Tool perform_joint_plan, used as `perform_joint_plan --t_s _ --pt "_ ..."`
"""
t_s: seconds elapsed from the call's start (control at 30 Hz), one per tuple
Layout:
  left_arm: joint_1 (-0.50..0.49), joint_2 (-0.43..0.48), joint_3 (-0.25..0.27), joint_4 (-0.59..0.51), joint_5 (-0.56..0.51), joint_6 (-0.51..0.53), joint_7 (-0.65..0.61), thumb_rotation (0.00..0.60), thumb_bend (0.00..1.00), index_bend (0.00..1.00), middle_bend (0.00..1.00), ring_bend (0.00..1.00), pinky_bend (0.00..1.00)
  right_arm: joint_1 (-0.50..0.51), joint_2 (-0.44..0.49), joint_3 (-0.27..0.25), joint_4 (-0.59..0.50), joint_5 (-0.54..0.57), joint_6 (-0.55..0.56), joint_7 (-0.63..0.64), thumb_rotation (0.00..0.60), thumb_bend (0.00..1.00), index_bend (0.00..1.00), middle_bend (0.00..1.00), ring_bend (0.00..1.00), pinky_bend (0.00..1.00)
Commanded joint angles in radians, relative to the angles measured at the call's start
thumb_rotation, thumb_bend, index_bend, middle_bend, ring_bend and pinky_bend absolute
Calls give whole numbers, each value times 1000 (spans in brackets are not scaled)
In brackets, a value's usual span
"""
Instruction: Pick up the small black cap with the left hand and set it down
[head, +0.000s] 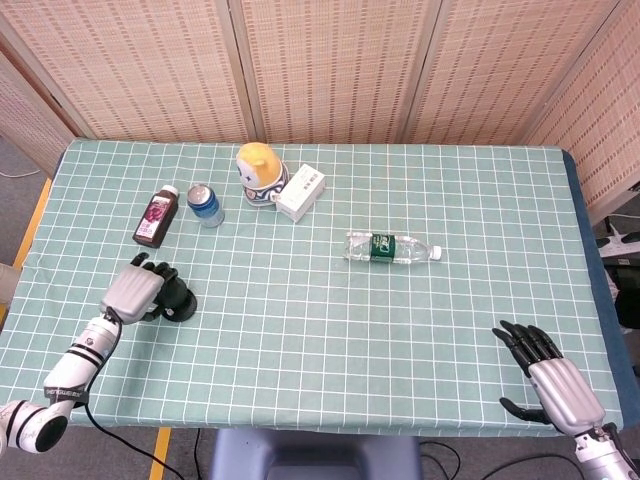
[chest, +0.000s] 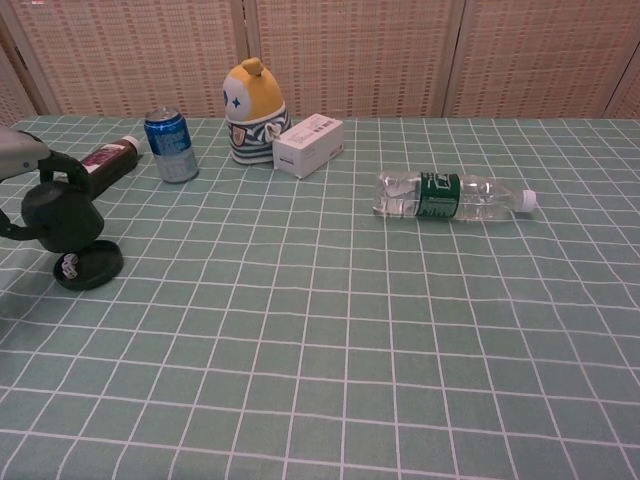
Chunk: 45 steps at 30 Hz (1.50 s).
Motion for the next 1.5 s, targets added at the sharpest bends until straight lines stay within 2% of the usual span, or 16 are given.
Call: perform_joint_plan --t_s 0.03,0.17,0.4,0.5,0.57,0.63,0.73,0.93,1.03,1.1,1.17,1.23,1.27,1.4,1.43,1.5 --pt "18 19 -18 14 -117 -1 101 600 343 497 511 375 188 3 1 -2 0 -3 -4 4 600 145 0 0 0 0" --pt "13 -6 -17 88 -206 -90 84 600 368 492 508 374 185 -1 5 -5 -3 -11 7 13 600 145 0 0 0 0" --pt "20 -38 -7 163 -206 -135 27 600 366 435 477 344 184 3 -1 -10 -3 -11 -7 7 600 144 0 0 0 0" --pt "19 -44 2 190 -220 -156 42 600 365 208 323 261 176 5 0 -12 -4 -11 -13 9 600 144 0 0 0 0" --pt "12 -27 1 167 -314 -220 65 600 366 38 104 138 162 5 -3 -9 0 -19 0 22 600 145 0 0 0 0" --pt "0 -7 -3 132 -389 -261 74 600 366 0 3 43 153 1 -8 -6 8 -25 15 31 600 144 0 0 0 0" --pt "-1 4 -3 109 -395 -227 85 600 363 0 0 0 134 3 -12 -5 15 -18 9 32 600 144 0 0 0 0" --pt "13 27 -12 74 -346 -196 25 600 364 0 0 0 98 13 -16 -1 15 -2 -15 20 600 144 0 0 0 0" --pt "47 32 -41 37 -243 -109 -86 600 368 0 0 0 99 11 -15 -1 13 2 -11 20 600 144 0 0 0 0" --pt "92 38 -65 -5 -91 -4 -272 600 411 0 0 0 89 12 -18 2 13 8 -12 22 600 144 0 0 0 0" --pt "140 51 -52 -29 75 119 -452 600 457 0 0 0 71 15 -22 3 17 13 -22 21 600 144 0 0 0 0" --pt "188 73 -14 -63 192 218 -583 600 460 0 0 0 55 19 -27 3 20 12 -28 12 600 144 0 0 0 0" --pt "226 94 26 -93 262 278 -645 600 459 0 0 0 37 18 -31 4 23 10 -26 3 600 144 0 0 0 0" --pt "389 110 158 -113 449 530 -748 600 458 0 0 0 13 -5 -62 34 50 25 36 -50 600 144 0 0 0 0" --pt "436 87 176 -86 478 604 -756 600 457 0 0 0 13 -12 -79 46 60 32 55 -74 600 144 0 0 0 0" --pt "495 37 172 -37 483 694 -744 600 456 0 0 0 11 -19 -95 51 68 35 68 -97 600 144 0 0 0 0"
